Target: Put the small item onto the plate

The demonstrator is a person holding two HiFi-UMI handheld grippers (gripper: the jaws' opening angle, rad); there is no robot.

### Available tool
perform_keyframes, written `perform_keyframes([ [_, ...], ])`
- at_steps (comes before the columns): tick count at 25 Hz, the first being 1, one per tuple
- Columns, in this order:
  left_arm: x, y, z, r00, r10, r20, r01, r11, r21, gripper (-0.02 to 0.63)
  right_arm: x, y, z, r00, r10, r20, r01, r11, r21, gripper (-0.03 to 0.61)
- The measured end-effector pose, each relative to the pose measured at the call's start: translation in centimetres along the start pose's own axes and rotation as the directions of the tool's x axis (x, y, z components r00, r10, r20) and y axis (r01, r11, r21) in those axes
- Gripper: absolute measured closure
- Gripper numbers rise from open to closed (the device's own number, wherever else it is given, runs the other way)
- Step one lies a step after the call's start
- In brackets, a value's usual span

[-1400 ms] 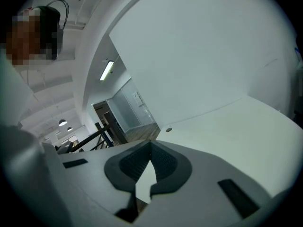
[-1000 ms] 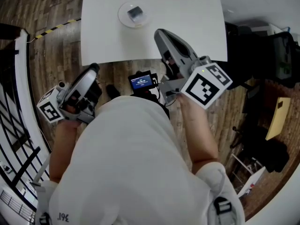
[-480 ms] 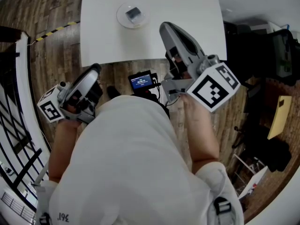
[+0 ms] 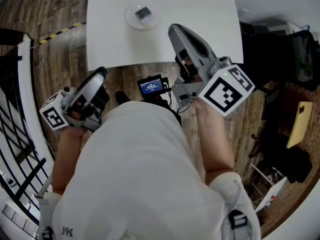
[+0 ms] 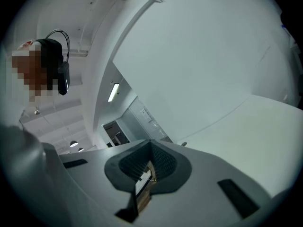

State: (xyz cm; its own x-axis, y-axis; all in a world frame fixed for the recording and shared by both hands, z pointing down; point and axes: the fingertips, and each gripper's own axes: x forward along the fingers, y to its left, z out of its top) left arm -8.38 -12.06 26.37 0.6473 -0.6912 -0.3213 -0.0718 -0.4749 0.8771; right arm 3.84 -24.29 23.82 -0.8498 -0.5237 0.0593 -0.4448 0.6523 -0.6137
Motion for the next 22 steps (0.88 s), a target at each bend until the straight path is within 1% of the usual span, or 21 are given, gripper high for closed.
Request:
perform_keyframes([
  [6,-0.34,-0.01,0.23,1.0,-0.007,0.002,0.007,1.0,0.002,0.503,0.52,0.18,0.0,1.0,0.007,-0.014,-0.007,1.0,-0.025,0.577],
  [10,-0.19,-0.15,0.49,1.0,0.003,0.006,-0.003,1.0,0.005,0.503,0.8,0.14,-0.08,1.0,0.008,-0.019,-0.008,1.0,-0.016,0.577],
  [15,-0.3,-0.37,0.58,1.0,-0.004,0.011,0.004,1.0,0.009,0.503,1.0,0.44,0.07,1.0,0.015,-0.025,-0.016,0.999,-0.03,0.577],
  [22,-0.44,-0.22,0.37,1.0,-0.004,0.013,0.004,1.0,0.009,0.503,0.84,0.03,-0.45,1.0,0.011,-0.025,-0.012,1.0,-0.021,0.577],
])
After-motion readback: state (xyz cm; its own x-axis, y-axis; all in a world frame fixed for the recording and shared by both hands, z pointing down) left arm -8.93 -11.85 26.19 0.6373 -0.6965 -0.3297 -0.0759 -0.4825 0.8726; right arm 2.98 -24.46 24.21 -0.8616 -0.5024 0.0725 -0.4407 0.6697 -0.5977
